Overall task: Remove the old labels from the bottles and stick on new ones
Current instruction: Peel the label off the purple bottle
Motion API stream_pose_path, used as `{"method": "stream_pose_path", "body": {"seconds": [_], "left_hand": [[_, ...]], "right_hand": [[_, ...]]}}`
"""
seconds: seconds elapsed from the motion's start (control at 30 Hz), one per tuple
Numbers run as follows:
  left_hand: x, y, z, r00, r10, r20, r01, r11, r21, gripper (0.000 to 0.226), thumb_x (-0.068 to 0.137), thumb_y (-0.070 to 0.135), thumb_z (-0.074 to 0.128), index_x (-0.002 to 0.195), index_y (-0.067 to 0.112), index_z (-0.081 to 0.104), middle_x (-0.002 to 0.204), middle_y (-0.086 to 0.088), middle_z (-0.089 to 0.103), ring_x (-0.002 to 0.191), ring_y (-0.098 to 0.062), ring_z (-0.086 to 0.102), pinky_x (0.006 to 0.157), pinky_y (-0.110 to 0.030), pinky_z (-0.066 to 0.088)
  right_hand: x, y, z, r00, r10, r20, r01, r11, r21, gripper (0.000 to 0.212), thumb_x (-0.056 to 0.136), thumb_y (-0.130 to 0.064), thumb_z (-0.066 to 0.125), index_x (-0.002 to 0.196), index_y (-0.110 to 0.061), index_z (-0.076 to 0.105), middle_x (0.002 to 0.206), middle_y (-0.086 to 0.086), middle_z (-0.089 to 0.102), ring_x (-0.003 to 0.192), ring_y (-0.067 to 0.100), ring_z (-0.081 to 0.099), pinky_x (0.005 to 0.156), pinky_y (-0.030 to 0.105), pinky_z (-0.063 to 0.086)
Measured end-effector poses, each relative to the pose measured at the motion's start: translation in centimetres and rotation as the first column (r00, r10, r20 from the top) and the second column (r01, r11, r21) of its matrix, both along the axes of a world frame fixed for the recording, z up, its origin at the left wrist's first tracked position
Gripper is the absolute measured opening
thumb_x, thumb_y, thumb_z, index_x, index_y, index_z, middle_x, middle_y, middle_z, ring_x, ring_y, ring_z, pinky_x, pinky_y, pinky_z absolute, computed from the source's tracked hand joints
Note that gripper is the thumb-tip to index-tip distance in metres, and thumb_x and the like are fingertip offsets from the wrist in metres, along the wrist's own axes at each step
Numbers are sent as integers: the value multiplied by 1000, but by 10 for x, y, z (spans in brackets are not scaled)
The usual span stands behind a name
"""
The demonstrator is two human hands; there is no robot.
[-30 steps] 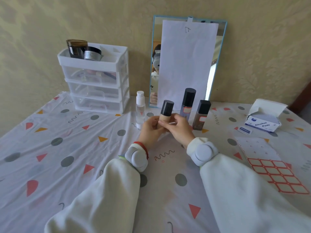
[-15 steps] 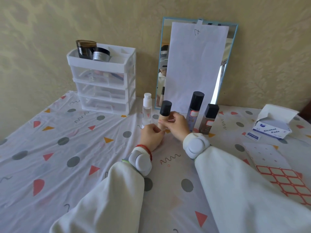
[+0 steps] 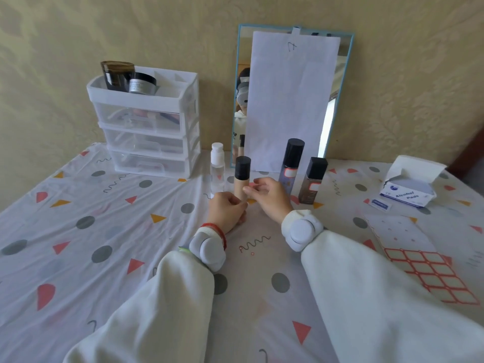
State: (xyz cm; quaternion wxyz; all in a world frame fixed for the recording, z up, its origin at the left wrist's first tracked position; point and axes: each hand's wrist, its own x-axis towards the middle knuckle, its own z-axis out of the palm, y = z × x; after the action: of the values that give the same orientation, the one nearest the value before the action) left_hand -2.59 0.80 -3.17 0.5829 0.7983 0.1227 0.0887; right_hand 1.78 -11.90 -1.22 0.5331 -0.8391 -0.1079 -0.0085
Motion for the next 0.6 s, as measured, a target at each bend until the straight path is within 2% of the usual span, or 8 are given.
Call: {"method": "stream_pose_path", "body": {"seconds": [0.07,0.17,0.27,0.37,0.47,0.53,0.6], "left_hand": [[0,1,1,1000,-6,1,6,1000,25,12,84,12,63,79,2,64,61,-9,69,48,-15,60,58,-28,55],[0,1,3,1000,-2,29,0,999,50,9,85,12,63,80,5,62,64,-10,69,52,-18,62,61,-30,55],[-2,-9,11,995,-40,92,32,996,89,13,87,12,65,80,3,60,68,-11,67,53,-18,61,62,-29,56],[0,-24,18,987,-79,143,61,990,125,16,90,13,62,84,-1,59,73,-11,66,58,-17,63,68,-31,56],[5,-39,23,978,-84,189,63,991,117,12,89,8,62,83,1,56,81,-17,65,65,-22,62,72,-33,54],[13,-48,24,968,-79,239,37,984,177,9,87,9,66,84,4,59,87,-17,66,78,-25,62,79,-34,52],[22,-55,25,959,-84,270,17,970,243,17,86,14,68,95,2,63,94,-11,66,89,-23,61,82,-27,48]], "right_hand": [[-8,-11,-1,1000,-5,5,5,1000,6,25,89,-35,65,107,-19,59,103,-3,64,90,8,60,73,16,44],[-18,-30,-2,1000,-8,-5,8,997,72,19,93,-28,61,105,-13,61,94,3,70,86,16,69,82,32,56],[-25,-53,-3,999,-39,-23,43,985,166,12,94,-20,59,100,-10,63,83,6,70,73,17,71,69,27,58],[-31,-69,-4,996,-56,-65,71,968,241,6,95,-14,58,90,-15,61,77,6,68,60,11,67,56,19,51],[-35,-78,-3,993,-88,-76,105,960,261,8,94,-14,58,89,-11,62,71,4,67,53,6,64,53,17,50],[-35,-81,-4,991,-107,-82,126,953,277,11,94,-14,58,93,-4,63,69,5,66,51,5,62,52,17,51],[-35,-82,-6,989,-112,-94,134,950,282,14,95,-15,57,95,-2,63,68,4,65,50,6,62,53,18,52]]}}
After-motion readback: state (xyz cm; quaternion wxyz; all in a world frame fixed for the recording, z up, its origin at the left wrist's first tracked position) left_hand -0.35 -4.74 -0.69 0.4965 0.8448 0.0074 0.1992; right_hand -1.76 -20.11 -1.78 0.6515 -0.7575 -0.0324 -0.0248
